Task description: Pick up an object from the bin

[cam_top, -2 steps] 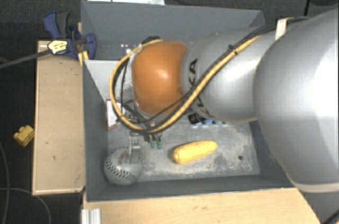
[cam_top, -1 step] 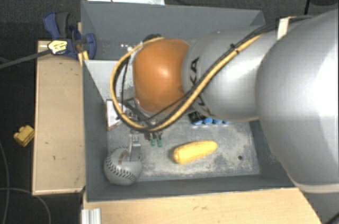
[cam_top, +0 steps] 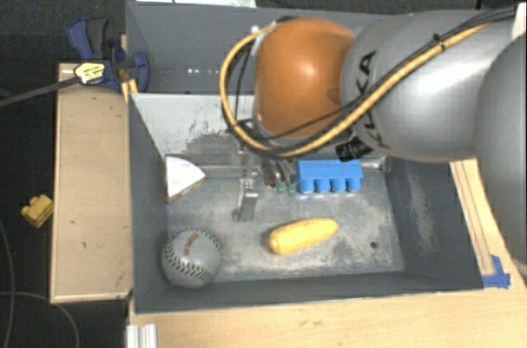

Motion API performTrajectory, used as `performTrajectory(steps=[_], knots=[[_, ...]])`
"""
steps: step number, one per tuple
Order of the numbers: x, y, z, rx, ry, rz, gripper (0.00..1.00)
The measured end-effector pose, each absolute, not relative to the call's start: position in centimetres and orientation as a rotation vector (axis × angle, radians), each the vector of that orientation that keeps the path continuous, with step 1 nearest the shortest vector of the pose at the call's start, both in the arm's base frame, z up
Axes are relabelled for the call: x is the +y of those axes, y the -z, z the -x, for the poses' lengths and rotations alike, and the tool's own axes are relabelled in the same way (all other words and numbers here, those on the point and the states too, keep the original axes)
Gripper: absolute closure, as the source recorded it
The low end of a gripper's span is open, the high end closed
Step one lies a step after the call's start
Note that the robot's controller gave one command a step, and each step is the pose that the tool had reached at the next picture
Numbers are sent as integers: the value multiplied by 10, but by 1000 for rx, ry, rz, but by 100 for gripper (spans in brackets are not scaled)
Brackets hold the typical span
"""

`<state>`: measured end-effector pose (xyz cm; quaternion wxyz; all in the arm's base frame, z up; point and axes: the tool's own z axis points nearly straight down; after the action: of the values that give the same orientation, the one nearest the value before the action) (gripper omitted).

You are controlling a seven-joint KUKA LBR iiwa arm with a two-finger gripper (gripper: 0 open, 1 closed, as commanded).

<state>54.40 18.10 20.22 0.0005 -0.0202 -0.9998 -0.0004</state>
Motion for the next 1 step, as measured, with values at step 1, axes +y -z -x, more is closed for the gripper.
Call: performTrajectory(steps=[1], knots=[[165,-235,-518,-3143,-3,4,0]])
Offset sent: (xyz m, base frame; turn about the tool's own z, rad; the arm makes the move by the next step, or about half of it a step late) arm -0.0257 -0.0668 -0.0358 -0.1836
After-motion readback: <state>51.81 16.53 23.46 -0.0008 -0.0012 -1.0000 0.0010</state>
